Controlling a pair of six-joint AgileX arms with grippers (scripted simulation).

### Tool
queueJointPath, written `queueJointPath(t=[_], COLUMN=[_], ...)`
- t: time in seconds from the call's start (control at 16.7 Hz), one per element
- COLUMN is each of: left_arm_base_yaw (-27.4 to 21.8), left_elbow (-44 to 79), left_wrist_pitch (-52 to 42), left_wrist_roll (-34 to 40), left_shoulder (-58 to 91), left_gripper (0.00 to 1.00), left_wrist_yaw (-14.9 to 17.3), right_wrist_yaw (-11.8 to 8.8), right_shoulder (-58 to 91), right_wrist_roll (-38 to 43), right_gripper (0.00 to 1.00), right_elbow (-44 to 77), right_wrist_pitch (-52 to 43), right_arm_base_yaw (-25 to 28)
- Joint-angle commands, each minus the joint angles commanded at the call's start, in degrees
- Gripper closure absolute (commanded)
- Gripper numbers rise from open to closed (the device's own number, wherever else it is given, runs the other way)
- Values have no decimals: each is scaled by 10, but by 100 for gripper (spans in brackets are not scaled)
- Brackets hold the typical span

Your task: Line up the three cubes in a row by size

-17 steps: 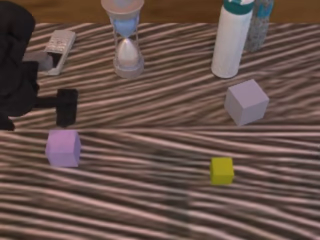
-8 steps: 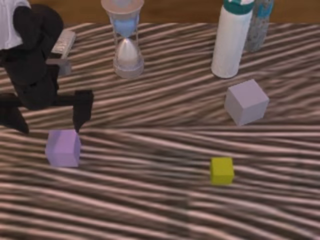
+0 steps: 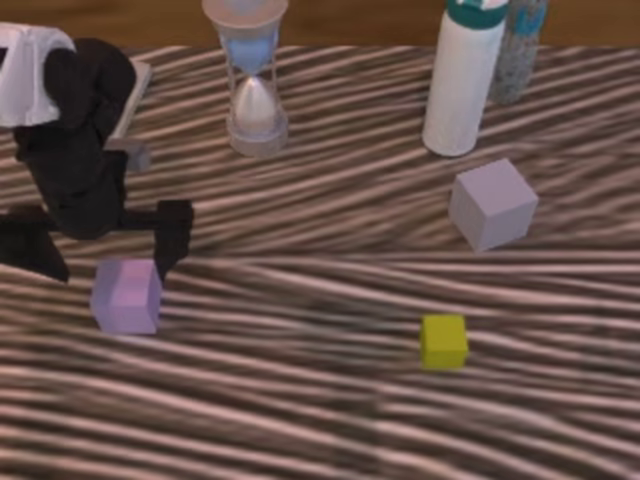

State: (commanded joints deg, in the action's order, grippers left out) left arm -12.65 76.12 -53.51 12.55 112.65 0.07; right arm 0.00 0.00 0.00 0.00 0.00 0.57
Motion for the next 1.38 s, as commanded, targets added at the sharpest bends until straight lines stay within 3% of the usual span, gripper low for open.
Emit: queueJointPath(t=[0.3,0.6,1.38], left_arm_base_yaw=[0,0,0], left_elbow=[-59,-66,-66], left_wrist_pitch=[112,121,121], left_wrist_roll=[0,0,0], left_shoulder=[50,55,55], left_gripper=[0,0,98], left_wrist_yaw=[0,0,0], right_wrist_yaw=[0,0,0], right_shoulder=[0,0,0], right_wrist_roll=[0,0,0], right_gripper=[0,0,0], right_elbow=[0,0,0], right_wrist_pitch=[0,0,0], right_arm_base_yaw=[0,0,0])
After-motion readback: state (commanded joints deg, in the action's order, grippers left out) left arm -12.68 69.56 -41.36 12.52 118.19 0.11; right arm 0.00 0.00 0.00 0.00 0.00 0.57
